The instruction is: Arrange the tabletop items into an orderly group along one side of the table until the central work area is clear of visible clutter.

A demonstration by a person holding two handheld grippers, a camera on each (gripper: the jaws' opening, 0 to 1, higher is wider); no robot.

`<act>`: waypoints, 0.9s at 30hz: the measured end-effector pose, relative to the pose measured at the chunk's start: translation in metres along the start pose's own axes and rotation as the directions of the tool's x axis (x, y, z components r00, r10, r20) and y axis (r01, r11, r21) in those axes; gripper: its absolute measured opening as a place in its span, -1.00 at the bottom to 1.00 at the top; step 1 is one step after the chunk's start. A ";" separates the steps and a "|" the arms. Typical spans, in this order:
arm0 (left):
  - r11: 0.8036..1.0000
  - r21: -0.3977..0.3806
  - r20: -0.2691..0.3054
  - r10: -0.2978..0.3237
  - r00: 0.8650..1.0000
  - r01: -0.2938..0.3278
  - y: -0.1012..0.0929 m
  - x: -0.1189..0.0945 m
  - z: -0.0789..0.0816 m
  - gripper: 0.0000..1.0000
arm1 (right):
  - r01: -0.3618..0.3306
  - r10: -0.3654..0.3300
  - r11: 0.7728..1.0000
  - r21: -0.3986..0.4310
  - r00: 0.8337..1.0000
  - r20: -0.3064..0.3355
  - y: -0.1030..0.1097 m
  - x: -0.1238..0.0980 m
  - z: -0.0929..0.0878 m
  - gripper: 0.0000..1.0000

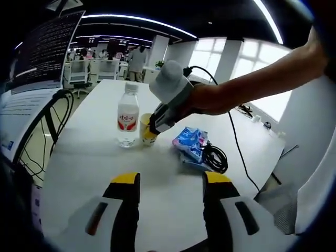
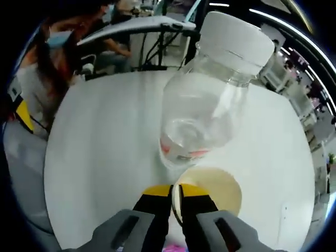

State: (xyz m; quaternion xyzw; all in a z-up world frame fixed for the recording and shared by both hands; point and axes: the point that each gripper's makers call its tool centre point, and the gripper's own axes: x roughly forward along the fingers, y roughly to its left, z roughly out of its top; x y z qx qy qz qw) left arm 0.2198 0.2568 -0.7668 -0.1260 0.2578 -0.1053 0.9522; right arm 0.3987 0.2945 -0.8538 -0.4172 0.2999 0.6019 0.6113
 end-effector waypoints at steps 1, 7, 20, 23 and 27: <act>1.000 0.001 0.001 0.000 1.000 0.000 -0.001 -0.001 0.001 -0.08 | 0.002 -0.002 1.000 0.002 1.000 -0.001 0.000 -0.001 -0.001 -0.83; 1.000 0.014 -0.001 -0.007 1.000 0.007 -0.007 -0.002 0.005 -0.08 | 0.008 -0.007 0.999 0.033 1.000 -0.006 0.004 -0.001 -0.003 -0.65; 1.000 0.011 0.004 -0.008 1.000 0.008 -0.021 -0.006 0.006 -0.08 | 0.038 -0.038 0.999 0.013 0.999 0.007 -0.001 -0.021 -0.004 -0.45; 1.000 0.007 0.008 -0.004 1.000 0.004 -0.026 -0.008 0.007 -0.08 | 0.046 -0.047 0.999 0.014 0.999 0.016 -0.003 -0.029 -0.004 -0.43; 1.000 0.002 0.016 0.008 1.000 -0.008 -0.027 -0.009 0.007 -0.08 | 0.052 -0.052 0.999 0.011 0.998 0.031 -0.003 -0.038 -0.003 -0.42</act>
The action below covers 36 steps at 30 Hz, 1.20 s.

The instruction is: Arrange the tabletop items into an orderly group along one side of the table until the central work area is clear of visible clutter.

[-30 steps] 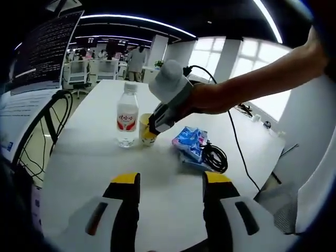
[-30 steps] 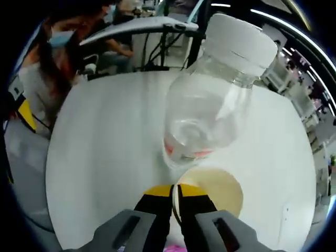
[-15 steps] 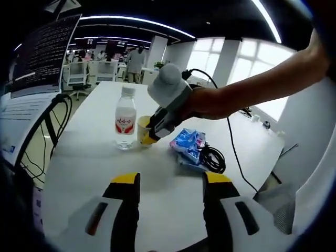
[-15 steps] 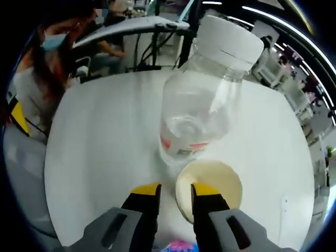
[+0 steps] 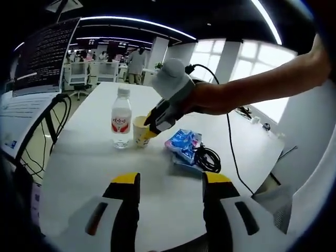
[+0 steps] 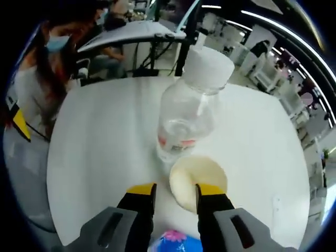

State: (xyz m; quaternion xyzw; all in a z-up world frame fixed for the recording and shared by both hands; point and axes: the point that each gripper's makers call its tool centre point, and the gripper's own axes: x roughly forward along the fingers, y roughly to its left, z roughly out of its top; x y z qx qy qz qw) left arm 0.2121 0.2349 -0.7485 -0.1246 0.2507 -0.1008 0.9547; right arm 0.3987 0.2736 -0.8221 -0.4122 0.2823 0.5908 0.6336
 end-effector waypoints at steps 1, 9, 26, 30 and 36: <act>1.000 0.000 0.001 0.002 1.000 -0.002 -0.001 0.000 0.000 -0.08 | 0.001 -0.001 1.000 -0.003 1.000 0.003 0.000 0.002 -0.002 -0.42; 1.000 -0.011 0.023 0.011 1.000 -0.011 -0.003 -0.003 0.005 -0.08 | 0.019 -0.018 1.000 -0.015 0.999 0.034 0.007 -0.020 -0.003 -0.44; 1.000 -0.023 0.037 0.004 0.999 -0.003 -0.009 -0.013 0.000 -0.08 | 0.077 -0.080 0.996 0.052 0.995 0.062 0.020 -0.059 -0.024 -0.41; 1.000 -0.024 0.037 0.000 0.999 0.001 -0.011 -0.013 0.001 -0.08 | 0.085 -0.090 0.993 0.086 0.994 0.063 0.024 -0.065 -0.036 -0.40; 1.000 -0.029 0.035 -0.007 0.999 0.008 -0.013 -0.014 0.000 -0.08 | 0.093 -0.098 0.992 0.091 0.993 0.061 0.036 -0.074 -0.049 -0.41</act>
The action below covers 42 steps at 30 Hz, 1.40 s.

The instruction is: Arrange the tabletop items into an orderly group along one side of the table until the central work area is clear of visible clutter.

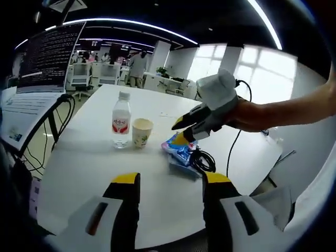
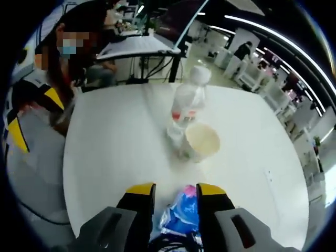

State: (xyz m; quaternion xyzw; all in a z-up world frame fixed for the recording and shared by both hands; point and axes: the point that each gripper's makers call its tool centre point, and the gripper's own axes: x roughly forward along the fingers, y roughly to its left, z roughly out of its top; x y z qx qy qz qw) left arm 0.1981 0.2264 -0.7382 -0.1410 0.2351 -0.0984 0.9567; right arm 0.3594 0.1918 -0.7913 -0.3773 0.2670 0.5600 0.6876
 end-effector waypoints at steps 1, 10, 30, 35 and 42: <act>1.000 0.001 -0.003 -0.002 1.000 0.002 -0.001 0.000 -0.001 -0.09 | 0.003 -0.003 1.000 0.011 1.000 0.002 0.005 -0.005 -0.004 -0.41; 1.000 -0.004 -0.022 -0.018 1.000 0.018 -0.007 0.002 -0.006 -0.12 | 0.052 -0.054 0.996 0.072 0.998 0.024 -0.002 -0.025 -0.028 -0.41; 0.997 0.032 -0.072 -0.074 0.995 0.077 -0.035 0.018 -0.010 -0.12 | 0.193 -0.199 0.959 0.208 0.980 0.009 -0.027 -0.102 -0.118 -0.38; 0.995 0.034 -0.088 -0.092 0.992 0.095 -0.043 0.027 -0.011 -0.13 | 0.222 -0.228 0.939 0.262 0.974 -0.006 -0.028 -0.117 -0.137 -0.37; 0.991 0.047 -0.110 -0.116 0.987 0.122 -0.057 0.037 -0.012 -0.13 | 0.275 -0.280 0.899 0.342 0.959 -0.035 -0.036 -0.141 -0.173 -0.37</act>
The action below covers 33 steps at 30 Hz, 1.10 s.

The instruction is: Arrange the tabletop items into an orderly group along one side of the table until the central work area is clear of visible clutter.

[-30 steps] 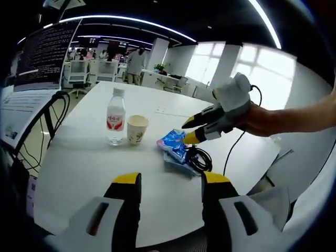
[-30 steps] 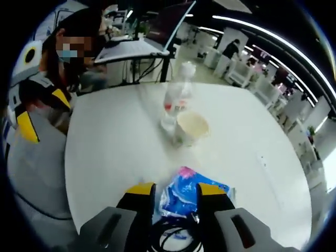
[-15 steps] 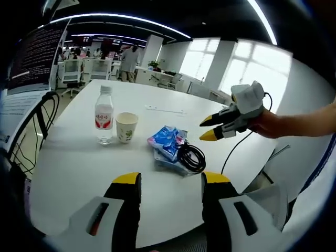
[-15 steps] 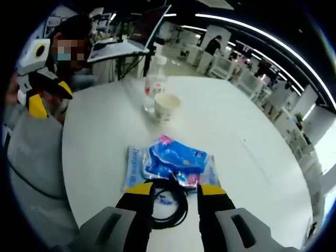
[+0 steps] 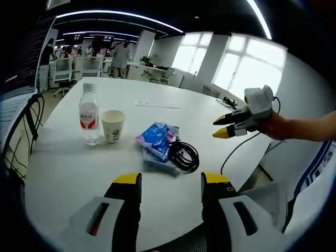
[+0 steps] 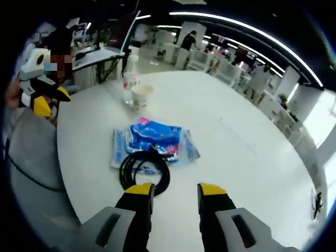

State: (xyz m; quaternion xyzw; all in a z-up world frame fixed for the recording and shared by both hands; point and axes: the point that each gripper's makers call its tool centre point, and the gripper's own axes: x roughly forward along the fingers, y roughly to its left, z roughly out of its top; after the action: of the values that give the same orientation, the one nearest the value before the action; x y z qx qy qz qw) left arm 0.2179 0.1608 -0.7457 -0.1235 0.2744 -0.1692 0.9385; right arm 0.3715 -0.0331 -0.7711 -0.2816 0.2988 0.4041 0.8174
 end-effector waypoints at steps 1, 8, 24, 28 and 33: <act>1.000 0.001 -0.003 -0.003 1.000 0.003 0.000 0.001 0.000 -0.13 | 0.005 -0.005 1.000 0.021 1.000 -0.003 -0.004 -0.002 -0.006 -0.38; 0.999 0.022 -0.034 -0.022 0.999 0.023 -0.006 0.011 -0.003 -0.14 | 0.041 -0.041 0.993 0.110 0.999 -0.002 -0.012 -0.016 -0.028 -0.37; 0.999 0.020 -0.066 -0.034 0.997 0.035 -0.017 0.025 -0.009 -0.14 | 0.078 -0.082 0.953 0.293 0.997 0.001 -0.003 -0.036 -0.070 -0.31; 0.999 0.012 -0.069 -0.029 0.997 0.029 -0.016 0.026 -0.009 -0.15 | 0.073 -0.078 0.941 0.330 0.997 0.002 0.002 -0.035 -0.078 -0.30; 1.000 -0.018 -0.050 -0.018 0.999 0.017 -0.016 0.030 -0.007 -0.15 | 0.079 -0.086 0.925 0.372 0.996 0.002 0.007 -0.039 -0.083 -0.27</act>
State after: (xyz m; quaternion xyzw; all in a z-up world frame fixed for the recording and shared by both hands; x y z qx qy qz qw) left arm 0.2338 0.1334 -0.7602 -0.1298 0.2984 -0.1781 0.9287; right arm 0.3250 -0.1069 -0.7994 -0.1307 0.3503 0.3081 0.8748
